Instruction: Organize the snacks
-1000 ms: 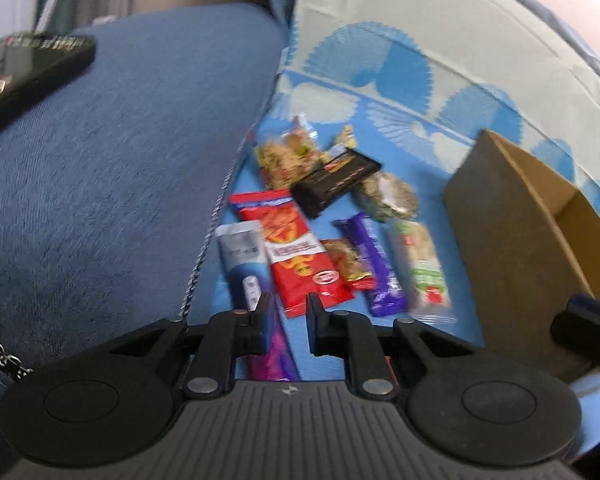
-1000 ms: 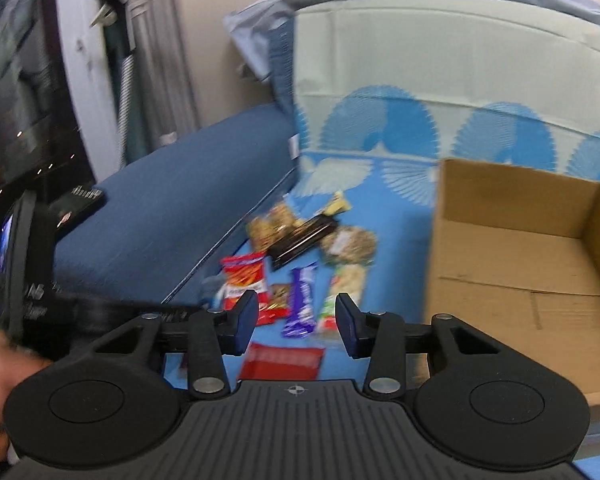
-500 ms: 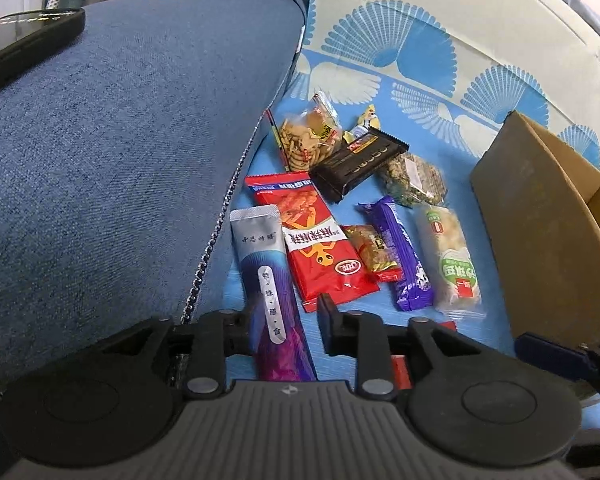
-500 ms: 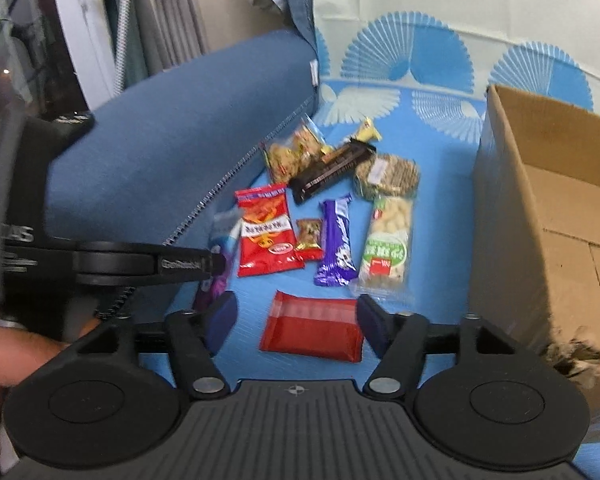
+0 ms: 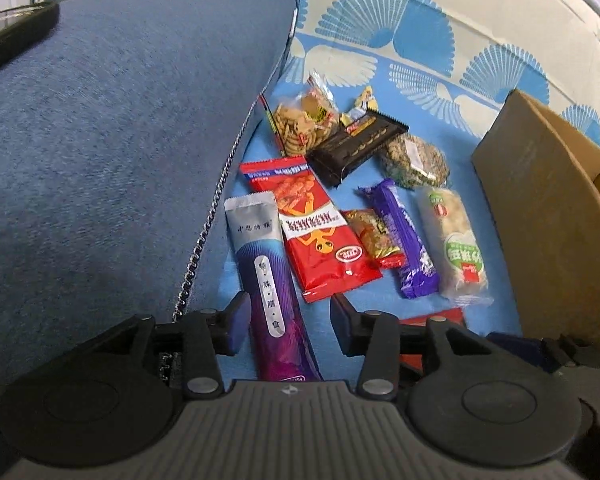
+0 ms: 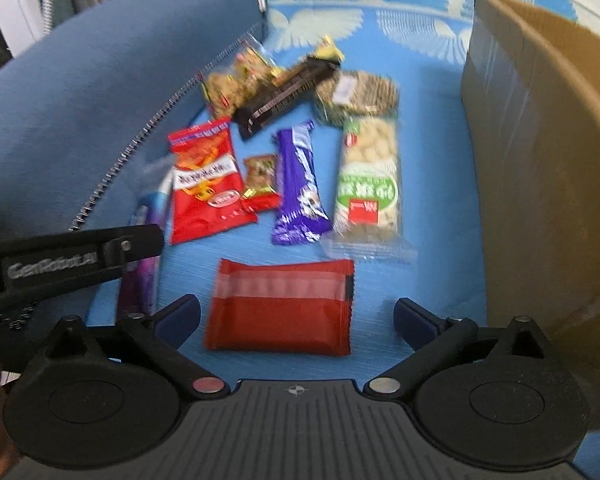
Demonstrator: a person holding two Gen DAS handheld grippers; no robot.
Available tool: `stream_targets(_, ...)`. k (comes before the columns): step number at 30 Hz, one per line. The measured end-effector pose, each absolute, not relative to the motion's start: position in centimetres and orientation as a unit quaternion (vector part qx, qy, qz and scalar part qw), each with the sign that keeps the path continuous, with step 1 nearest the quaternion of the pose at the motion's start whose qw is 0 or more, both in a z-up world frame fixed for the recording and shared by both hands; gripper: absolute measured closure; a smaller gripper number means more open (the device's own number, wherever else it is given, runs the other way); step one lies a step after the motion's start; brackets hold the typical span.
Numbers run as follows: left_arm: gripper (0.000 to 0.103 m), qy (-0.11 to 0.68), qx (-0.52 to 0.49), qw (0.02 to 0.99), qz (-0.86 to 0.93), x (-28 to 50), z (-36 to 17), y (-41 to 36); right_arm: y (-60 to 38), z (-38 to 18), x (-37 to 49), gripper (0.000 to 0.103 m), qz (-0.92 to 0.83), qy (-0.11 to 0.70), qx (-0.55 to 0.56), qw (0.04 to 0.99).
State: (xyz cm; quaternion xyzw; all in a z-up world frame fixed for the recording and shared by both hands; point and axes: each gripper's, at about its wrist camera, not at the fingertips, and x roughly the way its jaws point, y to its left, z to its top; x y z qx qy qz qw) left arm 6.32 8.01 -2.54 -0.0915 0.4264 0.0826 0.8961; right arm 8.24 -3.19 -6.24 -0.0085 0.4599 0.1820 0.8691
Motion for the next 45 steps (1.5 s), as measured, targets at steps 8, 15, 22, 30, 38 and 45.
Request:
stream_targets(8,0.052,0.453,-0.085,0.883,0.089,7.2,-3.6,8.0,-2.7,-5.9,7.7,0.037,0.191,0.438,-0.062,0.876)
stream_targets(15,0.047,0.468,-0.083,0.874,0.097,7.9,-4.1,7.9,-3.4,-5.3,7.3,0.071,0.203,0.437,-0.052,0.874)
stream_targets(22,0.047,0.474,-0.08,0.871,0.097,8.1,-4.2,7.9,-4.7,-4.6,7.5,0.017,0.188,0.413,-0.033,0.89)
stream_targets(30,0.074,0.465,-0.091,0.876,0.088,7.4,-3.8,8.2,-4.1,-6.0,7.8,0.019,0.181,0.433,-0.04,0.882)
stream_targets(38,0.076,0.439,-0.111,0.89,0.059,6.1,-2.7,8.3,-4.1,-5.1,6.0,0.053,0.217,0.425,-0.057,0.877)
stream_targets(45,0.076,0.434,-0.133,0.89,0.047,5.7,-2.3,8.6,-4.5,-4.1,3.5,0.036,0.309,0.444,-0.051,0.84)
